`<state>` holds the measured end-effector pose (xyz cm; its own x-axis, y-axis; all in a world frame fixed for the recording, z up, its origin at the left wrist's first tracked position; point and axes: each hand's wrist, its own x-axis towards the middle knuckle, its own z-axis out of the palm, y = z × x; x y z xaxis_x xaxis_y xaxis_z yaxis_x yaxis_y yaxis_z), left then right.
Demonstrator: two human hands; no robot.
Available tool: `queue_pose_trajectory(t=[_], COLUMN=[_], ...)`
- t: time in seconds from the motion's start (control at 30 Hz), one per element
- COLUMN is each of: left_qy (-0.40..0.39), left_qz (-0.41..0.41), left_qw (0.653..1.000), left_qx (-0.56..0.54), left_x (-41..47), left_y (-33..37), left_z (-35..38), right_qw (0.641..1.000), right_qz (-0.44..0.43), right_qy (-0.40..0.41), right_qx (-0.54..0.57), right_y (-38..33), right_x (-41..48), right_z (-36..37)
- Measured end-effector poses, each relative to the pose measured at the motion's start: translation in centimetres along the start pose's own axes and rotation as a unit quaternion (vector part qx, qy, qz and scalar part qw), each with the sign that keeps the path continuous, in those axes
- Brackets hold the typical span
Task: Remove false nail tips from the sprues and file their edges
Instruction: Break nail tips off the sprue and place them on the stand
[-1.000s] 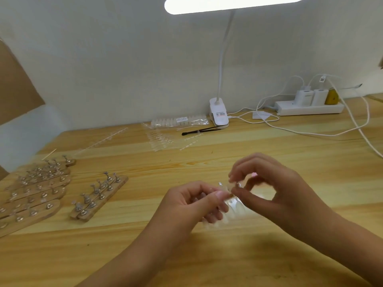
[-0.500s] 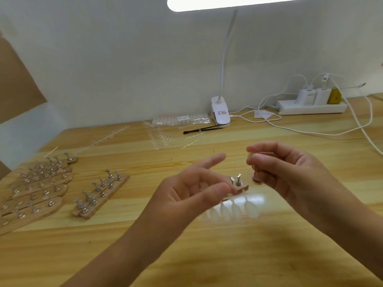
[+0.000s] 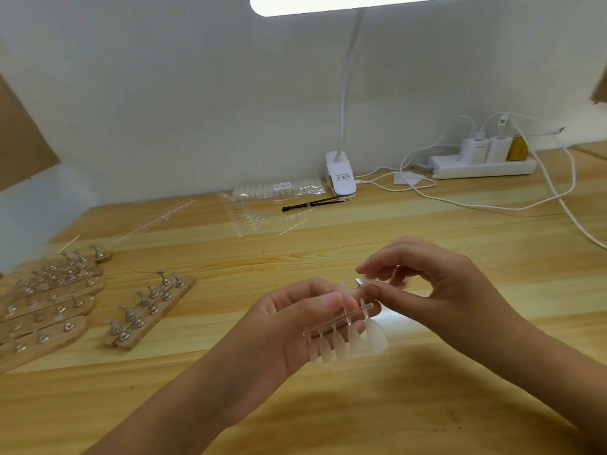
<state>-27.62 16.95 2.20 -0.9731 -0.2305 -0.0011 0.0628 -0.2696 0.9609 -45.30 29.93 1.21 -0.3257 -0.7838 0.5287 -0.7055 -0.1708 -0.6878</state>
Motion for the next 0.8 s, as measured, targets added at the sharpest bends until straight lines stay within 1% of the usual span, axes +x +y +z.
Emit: queue_pose_trajectory(t=[0.1,0.27,0.37,0.4,0.43,0.47,0.53,0.57,0.67,0.73,0.8], left_qy=[0.006,-0.021,-0.048,-0.042,-0.018,0.021,0.109,0.141,0.214,0.243,0.255], left_qz=[0.004,-0.001,0.000,0.011,0.027,0.047,0.078,0.091,0.106,0.097,0.076], left_qw=[1.000,0.999,0.998,0.999,0.999,0.999,0.990,0.983,0.960,0.948,0.940], left_qx=[-0.003,-0.026,-0.036,-0.023,-0.008,-0.003,-0.049,-0.079,-0.147,-0.183,-0.212], left_x=[0.1,0.2,0.2,0.3,0.5,0.6,0.9,0.9,1.0,1.1,1.3], left_y=[0.0,0.2,0.2,0.2,0.2,0.2,0.3,0.5,0.9,1.1,1.1], left_z=[-0.1,-0.4,-0.7,-0.7,-0.7,-0.7,-1.1,-1.5,-2.7,-3.2,-3.4], right_qw=[1.000,1.000,0.997,0.995,0.995,0.996,0.994,0.992,0.991,0.991,0.993], right_qz=[-0.004,-0.012,0.020,0.034,0.044,0.050,0.054,0.056,0.067,0.060,0.060], right_qy=[-0.015,-0.011,0.019,0.037,0.056,0.070,0.076,0.074,0.062,0.045,0.028], right_qx=[-0.003,-0.004,0.074,0.089,0.075,0.034,-0.058,-0.082,-0.101,-0.107,-0.102], right_y=[0.3,0.5,0.7,1.0,1.4,2.0,2.9,3.2,3.8,4.0,4.0], right_x=[0.0,0.1,0.4,0.6,0.7,0.9,1.2,1.3,1.4,1.4,1.3], right_z=[-0.1,-0.2,-0.5,-0.6,-0.7,-0.7,-0.5,-0.3,0.4,0.8,1.1])
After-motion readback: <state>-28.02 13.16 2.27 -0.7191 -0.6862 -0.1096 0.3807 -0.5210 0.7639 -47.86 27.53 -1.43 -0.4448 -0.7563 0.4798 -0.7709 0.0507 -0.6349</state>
